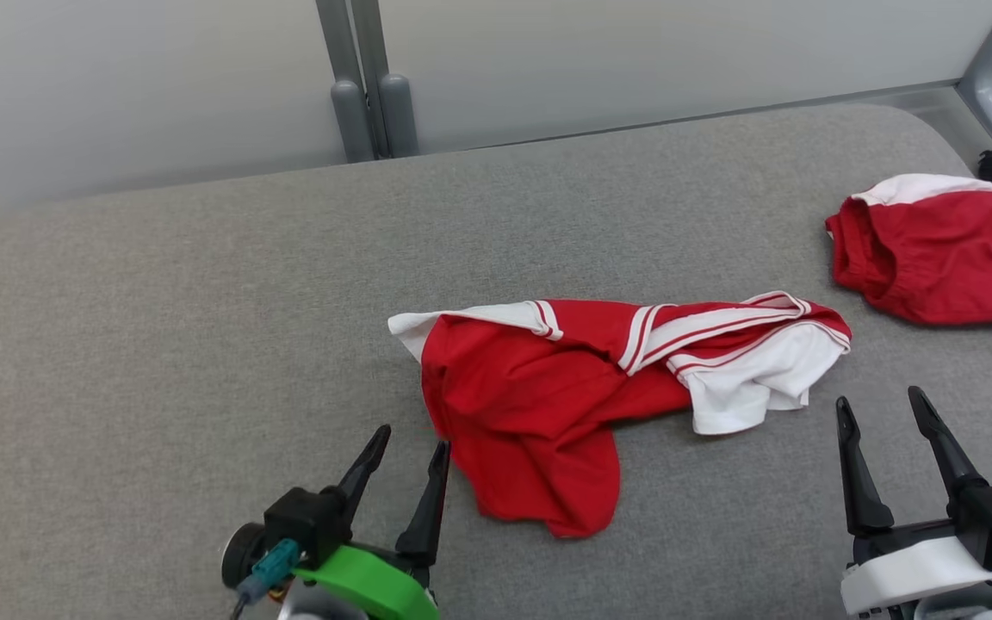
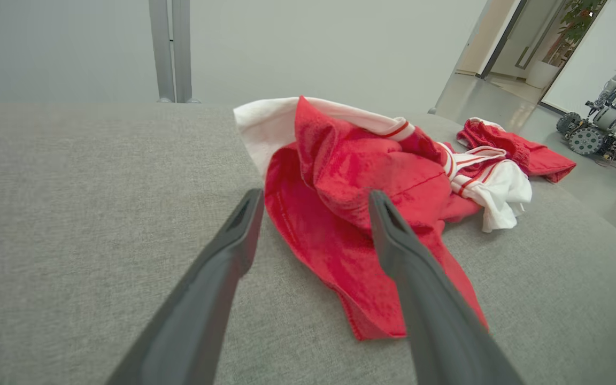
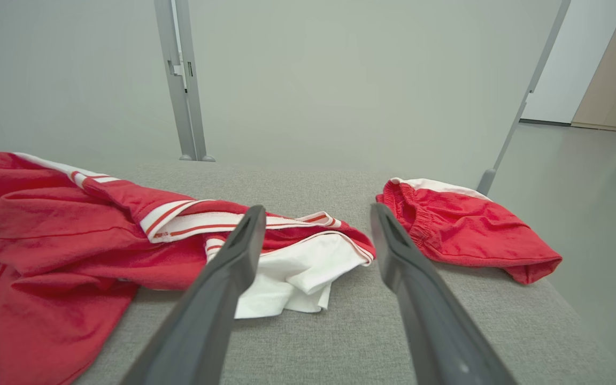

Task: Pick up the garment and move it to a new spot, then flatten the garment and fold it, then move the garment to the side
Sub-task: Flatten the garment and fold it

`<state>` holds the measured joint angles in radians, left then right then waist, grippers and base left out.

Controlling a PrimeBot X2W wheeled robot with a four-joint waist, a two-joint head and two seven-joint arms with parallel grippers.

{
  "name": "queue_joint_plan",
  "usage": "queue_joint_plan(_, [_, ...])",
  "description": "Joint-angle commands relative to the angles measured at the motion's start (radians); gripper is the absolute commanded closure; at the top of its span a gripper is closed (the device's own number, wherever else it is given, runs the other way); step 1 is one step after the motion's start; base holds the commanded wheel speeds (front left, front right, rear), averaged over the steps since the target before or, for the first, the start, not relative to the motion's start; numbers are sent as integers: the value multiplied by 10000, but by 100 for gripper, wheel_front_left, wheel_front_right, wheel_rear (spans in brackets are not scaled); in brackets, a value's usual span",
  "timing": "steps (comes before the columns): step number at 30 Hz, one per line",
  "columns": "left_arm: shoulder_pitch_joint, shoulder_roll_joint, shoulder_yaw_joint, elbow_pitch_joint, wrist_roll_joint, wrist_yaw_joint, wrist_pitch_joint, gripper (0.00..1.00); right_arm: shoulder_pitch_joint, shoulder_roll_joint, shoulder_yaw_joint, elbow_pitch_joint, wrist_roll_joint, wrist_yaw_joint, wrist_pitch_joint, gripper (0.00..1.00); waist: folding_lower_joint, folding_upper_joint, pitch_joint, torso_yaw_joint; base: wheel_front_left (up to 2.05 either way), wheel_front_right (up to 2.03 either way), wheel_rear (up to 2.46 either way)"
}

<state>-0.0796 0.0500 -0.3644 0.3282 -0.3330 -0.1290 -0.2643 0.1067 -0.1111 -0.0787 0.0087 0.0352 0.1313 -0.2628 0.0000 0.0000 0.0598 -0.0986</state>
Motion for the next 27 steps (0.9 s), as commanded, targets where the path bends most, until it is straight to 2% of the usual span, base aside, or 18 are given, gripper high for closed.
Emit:
queue_joint_plan(1, [-447,146,-133,307,-166,-24,1,0,-117,-14,29,-12,75,-11,-23,0,0,0,314,-339,0,0,0])
queue_joint_plan(10, [-1855,538,-878,1987,-832,-25,1,0,-300,141,-81,89,194,-11,-23,0,0,0,688,-1013,0,0,0])
queue_joint_plan(16, [-2265,728,-1181,2270,-1070,-25,1,0,-411,205,-223,143,298,-11,-24,0,0,0,845,-1219,0,0,0])
queue_joint_plan(17, [-2329,757,-1215,2309,-1112,-25,1,7,-438,219,-238,142,311,-11,-24,0,0,0,867,-1230,0,0,0])
queue_joint_plan(18, [-2395,770,-1301,2423,-1208,-25,2,22,-463,227,-244,141,318,-11,-24,0,0,0,891,-1241,0,0,0])
queue_joint_plan(19, [-2453,780,-1430,2508,-1270,-25,1,42,-471,235,-251,146,320,-11,-24,0,0,0,906,-1245,0,0,0])
queue_joint_plan(21, [-2608,781,-1607,2582,-1480,-25,1,69,-491,264,-287,162,345,-11,-24,0,0,0,924,-1242,0,0,0])
queue_joint_plan(22, [-2671,790,-1711,2565,-1517,-25,1,100,-492,274,-311,169,350,-11,-24,0,0,0,922,-1232,0,0,0])
queue_joint_plan(27, [-2744,866,-2099,2232,-1663,-25,1,100,-338,346,-546,189,456,-11,-24,0,0,0,810,-1041,0,0,0])
